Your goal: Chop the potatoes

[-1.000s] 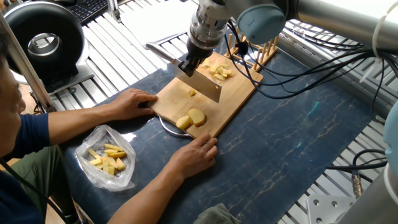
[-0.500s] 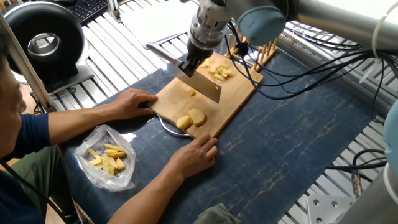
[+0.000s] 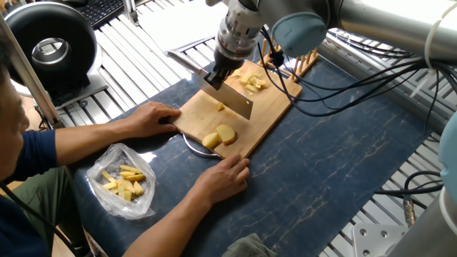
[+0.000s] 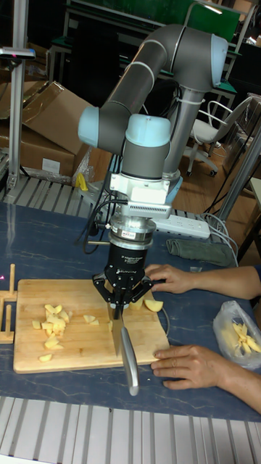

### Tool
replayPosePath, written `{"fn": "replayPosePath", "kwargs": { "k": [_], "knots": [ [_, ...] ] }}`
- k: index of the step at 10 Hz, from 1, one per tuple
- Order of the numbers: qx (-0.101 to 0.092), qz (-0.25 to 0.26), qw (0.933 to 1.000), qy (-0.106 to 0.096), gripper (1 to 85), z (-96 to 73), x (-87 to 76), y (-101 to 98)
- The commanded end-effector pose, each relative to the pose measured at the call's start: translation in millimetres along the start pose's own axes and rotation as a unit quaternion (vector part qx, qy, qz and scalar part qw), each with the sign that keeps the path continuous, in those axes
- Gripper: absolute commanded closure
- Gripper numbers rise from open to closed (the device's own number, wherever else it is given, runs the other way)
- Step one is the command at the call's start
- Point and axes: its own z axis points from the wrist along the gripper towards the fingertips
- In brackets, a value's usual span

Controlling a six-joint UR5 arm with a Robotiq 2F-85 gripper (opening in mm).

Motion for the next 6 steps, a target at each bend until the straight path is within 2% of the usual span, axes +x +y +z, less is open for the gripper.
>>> {"fn": "replayPosePath", "kwargs": {
  "k": [1,4,6],
  "knots": [
    [-0.006,0.004,1.0000,-0.001,84.7,-3.8,-1.8,1.5],
    [-0.013,0.001,0.9999,0.008,84.7,-17.1,-2.1,1.0],
    [-0.016,0.003,0.9998,0.009,84.7,-18.1,-1.9,4.0]
  ]
}}
